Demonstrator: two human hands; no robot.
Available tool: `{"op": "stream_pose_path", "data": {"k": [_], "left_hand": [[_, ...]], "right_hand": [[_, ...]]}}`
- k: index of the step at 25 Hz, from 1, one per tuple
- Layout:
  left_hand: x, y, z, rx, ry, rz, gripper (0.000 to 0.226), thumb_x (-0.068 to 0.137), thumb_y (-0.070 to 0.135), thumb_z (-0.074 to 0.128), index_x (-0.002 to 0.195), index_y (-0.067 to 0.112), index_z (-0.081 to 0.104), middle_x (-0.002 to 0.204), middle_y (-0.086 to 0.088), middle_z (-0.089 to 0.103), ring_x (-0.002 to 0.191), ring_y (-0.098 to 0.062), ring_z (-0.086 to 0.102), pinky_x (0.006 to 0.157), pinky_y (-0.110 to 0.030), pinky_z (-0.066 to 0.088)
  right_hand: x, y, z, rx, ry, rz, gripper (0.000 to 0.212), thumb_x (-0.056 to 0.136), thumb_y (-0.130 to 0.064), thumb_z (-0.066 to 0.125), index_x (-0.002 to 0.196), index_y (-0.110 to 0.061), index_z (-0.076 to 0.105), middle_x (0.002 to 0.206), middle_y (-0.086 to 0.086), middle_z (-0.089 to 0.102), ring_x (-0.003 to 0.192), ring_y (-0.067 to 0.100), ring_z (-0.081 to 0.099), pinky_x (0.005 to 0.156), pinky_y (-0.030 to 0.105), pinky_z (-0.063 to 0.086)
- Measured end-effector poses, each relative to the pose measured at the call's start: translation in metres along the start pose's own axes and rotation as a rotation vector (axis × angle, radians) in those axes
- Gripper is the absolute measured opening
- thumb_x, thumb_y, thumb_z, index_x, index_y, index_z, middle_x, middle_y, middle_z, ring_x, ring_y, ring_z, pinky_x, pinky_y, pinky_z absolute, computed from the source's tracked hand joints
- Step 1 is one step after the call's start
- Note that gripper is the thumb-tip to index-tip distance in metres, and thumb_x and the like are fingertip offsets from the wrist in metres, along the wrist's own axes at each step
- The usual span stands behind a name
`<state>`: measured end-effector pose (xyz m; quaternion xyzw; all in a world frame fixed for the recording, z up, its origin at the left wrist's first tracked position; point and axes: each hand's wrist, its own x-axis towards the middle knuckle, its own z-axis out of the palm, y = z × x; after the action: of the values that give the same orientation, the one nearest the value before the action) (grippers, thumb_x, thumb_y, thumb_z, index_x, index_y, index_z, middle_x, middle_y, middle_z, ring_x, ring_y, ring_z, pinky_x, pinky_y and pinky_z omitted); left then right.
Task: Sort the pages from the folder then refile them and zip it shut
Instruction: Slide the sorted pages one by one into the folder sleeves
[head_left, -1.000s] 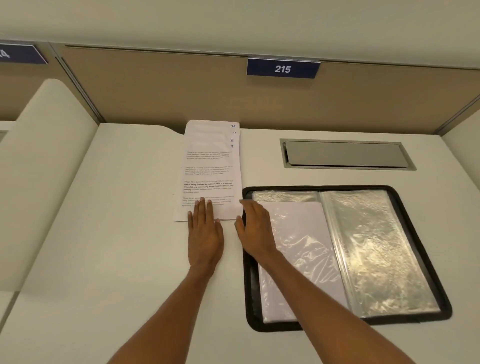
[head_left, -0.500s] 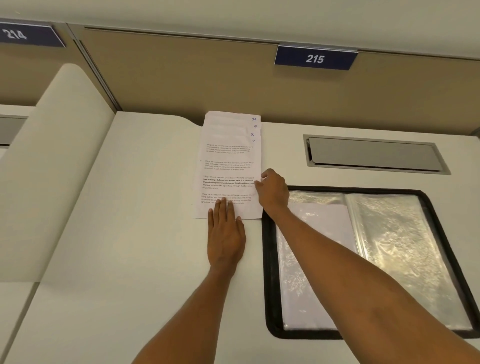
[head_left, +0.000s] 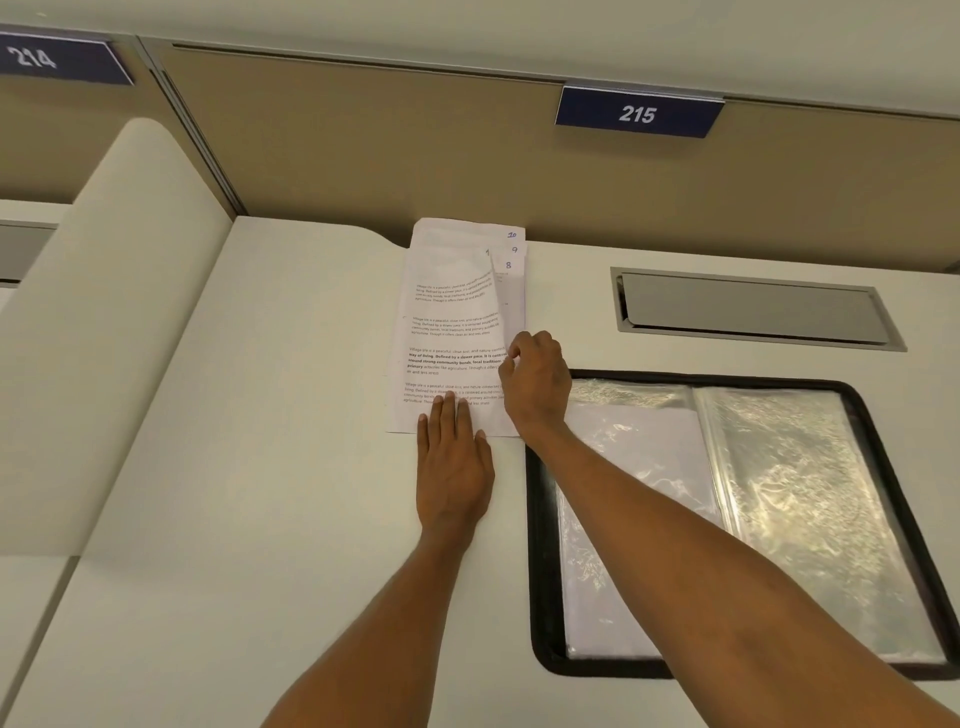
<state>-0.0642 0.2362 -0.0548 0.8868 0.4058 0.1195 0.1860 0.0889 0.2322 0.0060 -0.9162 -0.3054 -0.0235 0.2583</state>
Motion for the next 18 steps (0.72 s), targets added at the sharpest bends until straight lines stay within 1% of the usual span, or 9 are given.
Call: {"op": "stream_pose_path", "data": {"k": [3, 4, 6, 8, 11, 13, 15, 16, 18], "left_hand": [[0.0, 0.0, 0.001, 0.006, 0.016, 0.004, 0.058, 0.111, 0.035, 0.025, 0.162, 0.008, 0.029, 0.17, -0.011, 0.027, 0.159, -0.024, 0.02, 0.131, -0.043, 0.009], [0.0, 0.0, 0.001, 0.001, 0.019, 0.001, 0.057, 0.111, 0.034, 0.027, 0.162, 0.009, 0.029, 0.17, -0.01, 0.027, 0.159, -0.024, 0.019, 0.131, -0.042, 0.007], [-0.001, 0.001, 0.0, -0.017, 0.024, -0.007, 0.057, 0.112, 0.034, 0.03, 0.163, 0.01, 0.028, 0.17, -0.009, 0.026, 0.159, -0.023, 0.018, 0.131, -0.04, 0.005], [-0.002, 0.003, -0.004, -0.055, 0.036, -0.018, 0.056, 0.112, 0.033, 0.031, 0.163, 0.011, 0.027, 0.171, -0.008, 0.025, 0.159, -0.022, 0.018, 0.13, -0.037, 0.004], [-0.004, 0.003, -0.011, -0.14, 0.053, -0.027, 0.055, 0.112, 0.034, 0.031, 0.164, 0.014, 0.025, 0.171, -0.004, 0.023, 0.159, -0.019, 0.016, 0.13, -0.033, 0.0], [-0.007, 0.001, -0.017, -0.208, 0.093, -0.016, 0.053, 0.113, 0.033, 0.031, 0.162, 0.016, 0.03, 0.169, -0.002, 0.029, 0.158, -0.015, 0.018, 0.131, -0.034, 0.002], [-0.008, 0.0, -0.024, -0.271, 0.158, -0.033, 0.05, 0.113, 0.03, 0.032, 0.16, 0.015, 0.035, 0.166, -0.002, 0.035, 0.156, -0.014, 0.023, 0.131, -0.037, 0.006], [-0.008, 0.0, -0.028, -0.297, 0.191, -0.055, 0.048, 0.113, 0.029, 0.033, 0.158, 0.014, 0.038, 0.164, -0.003, 0.039, 0.155, -0.015, 0.026, 0.131, -0.038, 0.009], [-0.005, 0.006, -0.041, -0.365, 0.234, -0.092, 0.045, 0.113, 0.029, 0.034, 0.154, 0.013, 0.044, 0.159, -0.006, 0.045, 0.15, -0.019, 0.034, 0.129, -0.039, 0.019]], "right_hand": [[-0.001, -0.004, 0.001, 0.329, -0.09, 0.083, 0.014, 0.097, -0.017, 0.066, 0.098, -0.016, 0.052, 0.089, -0.003, 0.063, 0.078, 0.017, 0.062, 0.064, 0.031, 0.057], [-0.002, -0.006, 0.0, 0.409, -0.13, 0.128, 0.016, 0.097, -0.015, 0.066, 0.102, -0.016, 0.051, 0.093, -0.005, 0.065, 0.08, 0.016, 0.065, 0.063, 0.028, 0.057], [-0.002, -0.006, -0.002, 0.498, -0.171, 0.226, 0.021, 0.097, -0.009, 0.065, 0.115, -0.013, 0.054, 0.105, -0.004, 0.065, 0.089, 0.014, 0.065, 0.057, 0.011, 0.05], [-0.002, -0.004, -0.001, 0.554, -0.182, 0.301, 0.02, 0.097, -0.003, 0.06, 0.116, -0.008, 0.063, 0.114, 0.002, 0.07, 0.092, 0.012, 0.065, 0.054, 0.006, 0.046], [-0.002, 0.001, -0.003, 0.674, -0.176, 0.42, 0.019, 0.095, 0.001, 0.059, 0.099, -0.015, 0.068, 0.11, 0.005, 0.074, 0.079, 0.008, 0.065, 0.06, 0.013, 0.05], [-0.004, 0.009, -0.014, 0.752, -0.178, 0.466, 0.018, 0.096, 0.0, 0.06, 0.097, -0.018, 0.066, 0.103, 0.001, 0.073, 0.078, 0.007, 0.064, 0.06, 0.014, 0.051], [-0.006, 0.022, -0.028, 0.821, -0.182, 0.465, 0.017, 0.096, -0.001, 0.062, 0.099, -0.017, 0.067, 0.098, -0.003, 0.071, 0.081, 0.012, 0.066, 0.061, 0.013, 0.052], [-0.008, 0.032, -0.036, 0.85, -0.197, 0.469, 0.017, 0.096, -0.001, 0.063, 0.1, -0.017, 0.067, 0.1, -0.002, 0.071, 0.086, 0.016, 0.068, 0.067, 0.017, 0.056], [-0.013, 0.058, -0.053, 0.902, -0.256, 0.486, 0.017, 0.096, -0.003, 0.065, 0.104, -0.018, 0.068, 0.105, 0.001, 0.073, 0.095, 0.023, 0.071, 0.082, 0.033, 0.062]]}}
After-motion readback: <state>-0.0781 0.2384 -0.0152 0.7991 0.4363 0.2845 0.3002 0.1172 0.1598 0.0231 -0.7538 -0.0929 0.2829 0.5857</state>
